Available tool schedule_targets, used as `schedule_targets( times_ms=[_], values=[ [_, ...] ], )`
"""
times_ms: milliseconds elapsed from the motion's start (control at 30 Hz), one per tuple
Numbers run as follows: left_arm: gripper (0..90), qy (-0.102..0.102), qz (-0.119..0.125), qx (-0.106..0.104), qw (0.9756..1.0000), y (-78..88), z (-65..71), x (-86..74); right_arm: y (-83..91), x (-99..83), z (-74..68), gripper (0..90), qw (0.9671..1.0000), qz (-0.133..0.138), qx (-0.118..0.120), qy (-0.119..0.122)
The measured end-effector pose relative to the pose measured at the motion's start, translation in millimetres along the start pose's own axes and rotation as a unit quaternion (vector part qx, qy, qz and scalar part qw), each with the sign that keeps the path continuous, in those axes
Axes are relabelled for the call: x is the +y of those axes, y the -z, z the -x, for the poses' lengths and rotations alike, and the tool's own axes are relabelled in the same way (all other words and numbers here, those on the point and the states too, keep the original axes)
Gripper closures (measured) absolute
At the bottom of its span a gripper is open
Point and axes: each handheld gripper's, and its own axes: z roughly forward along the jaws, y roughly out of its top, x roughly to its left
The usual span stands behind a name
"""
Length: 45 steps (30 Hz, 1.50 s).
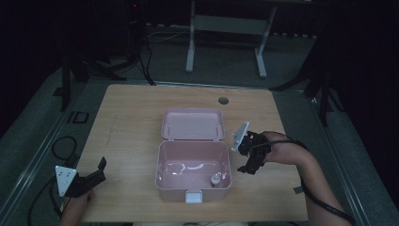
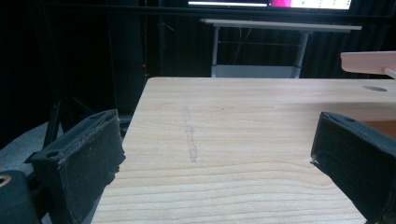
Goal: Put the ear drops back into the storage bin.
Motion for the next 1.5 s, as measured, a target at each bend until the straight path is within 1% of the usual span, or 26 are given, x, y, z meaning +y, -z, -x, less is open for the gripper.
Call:
schedule_targets(
  times_ms=[100,133,200,300,433,567,633,767,800,867,933,967,1000,1033,1067,1100,1167,1200,1233,1267,1300,1333,1367,1433,1467,1500],
  values=[
    [2.4,-0.001,0.0,0.0,1.0,0.0,0.1,0.0,-11.1,-9.5,1.2,15.0,0.9998,0.009,-0.013,-0.011],
    [2.4,-0.001,0.0,0.0,1.0,0.0,0.1,0.0,-11.1,-9.5,1.2,15.0,0.9998,0.009,-0.013,-0.011],
    [2.4,-0.001,0.0,0.0,1.0,0.1,0.1,0.0,-21.6,-18.3,1.7,14.9,0.9994,0.017,-0.024,-0.019],
    [2.4,-0.001,0.0,0.0,1.0,0.1,0.1,0.0,-28.9,-25.6,1.7,14.4,0.9992,0.023,-0.019,-0.026],
    [2.4,-0.001,0.0,0.0,1.0,0.1,0.1,0.0,-38.1,-37.1,2.7,14.4,0.9982,0.026,-0.032,-0.044],
    [2.4,0.0,0.0,-0.001,1.0,0.1,-0.1,0.0,-46.9,-51.7,2.3,14.4,0.9951,0.053,-0.045,-0.071],
    [2.4,0.0,0.0,-0.001,1.0,0.1,-0.1,0.0,-51.3,-58.6,1.4,14.4,0.9935,0.063,-0.046,-0.083],
    [2.4,0.0,0.0,-0.001,1.0,0.2,-0.1,-0.1,-60.5,-74.6,-1.5,14.1,0.9875,0.09,-0.064,-0.112],
    [2.4,-0.001,0.001,-0.001,1.0,0.1,0.0,-0.1,-62.6,-79.6,-2.5,14.1,0.9845,0.101,-0.072,-0.124],
    [2.4,0.0,0.001,-0.001,1.0,0.1,0.0,-0.1,-66.0,-87.0,-3.8,13.7,0.9806,0.117,-0.07,-0.141],
    [2.4,-0.001,0.001,-0.001,1.0,0.2,0.1,-0.1,-70.9,-95.3,-5.9,13.7,0.9749,0.129,-0.079,-0.163],
    [2.4,-0.001,0.001,-0.001,1.0,0.2,0.1,-0.1,-70.9,-95.3,-5.9,13.7,0.9749,0.129,-0.079,-0.163],
    [2.4,-0.001,0.001,-0.001,1.0,0.2,0.0,-0.1,-74.5,-100.5,-7.0,13.7,0.9726,0.133,-0.079,-0.174],
    [2.4,0.0,0.001,-0.001,1.0,0.2,-0.1,-0.1,-76.8,-104.7,-8.2,13.7,0.9712,0.134,-0.087,-0.177],
    [2.4,0.0,0.001,-0.001,1.0,0.2,-0.1,-0.1,-80.4,-112.4,-9.3,13.5,0.9635,0.146,-0.1,-0.201],
    [2.4,0.0,0.0,-0.001,1.0,0.2,-0.1,0.0,-81.7,-116.2,-9.6,13.3,0.96,0.154,-0.104,-0.209],
    [2.4,0.0,0.001,-0.001,1.0,0.1,-0.1,0.0,-83.8,-123.7,-9.7,13.3,0.9465,0.179,-0.121,-0.239],
    [2.4,0.0,0.001,-0.001,1.0,0.1,-0.2,0.0,-84.6,-127.5,-9.8,13.2,0.9407,0.189,-0.129,-0.25],
    [2.4,0.0,0.001,-0.001,1.0,0.2,-0.1,-0.1,-84.8,-131.1,-10.5,13.3,0.9322,0.196,-0.147,-0.266],
    [2.4,0.0,0.001,-0.001,1.0,0.2,-0.1,-0.1,-85.4,-134.6,-10.6,13.3,0.9232,0.207,-0.158,-0.283],
    [2.4,0.0,0.001,-0.001,1.0,0.2,-0.1,-0.1,-85.4,-134.6,-10.6,13.3,0.9232,0.207,-0.158,-0.283],
    [2.4,0.0,0.001,-0.001,1.0,0.2,-0.1,-0.1,-86.4,-140.2,-11.8,13.2,0.9118,0.216,-0.176,-0.302],
    [2.4,0.0,0.001,-0.001,1.0,0.2,-0.1,-0.1,-86.6,-142.0,-12.5,13.2,0.9074,0.217,-0.185,-0.308],
    [2.4,0.0,0.001,-0.001,1.0,0.2,-0.1,-0.1,-86.6,-147.7,-14.1,13.2,0.8936,0.225,-0.205,-0.33],
    [2.4,0.0,0.001,0.0,1.0,0.2,-0.1,-0.1,-86.4,-150.4,-14.6,13.2,0.889,0.23,-0.207,-0.338],
    [2.4,0.0,0.001,0.0,1.0,0.2,0.0,-0.1,-87.0,-152.3,-15.6,13.2,0.8857,0.23,-0.21,-0.344]
  ],
)
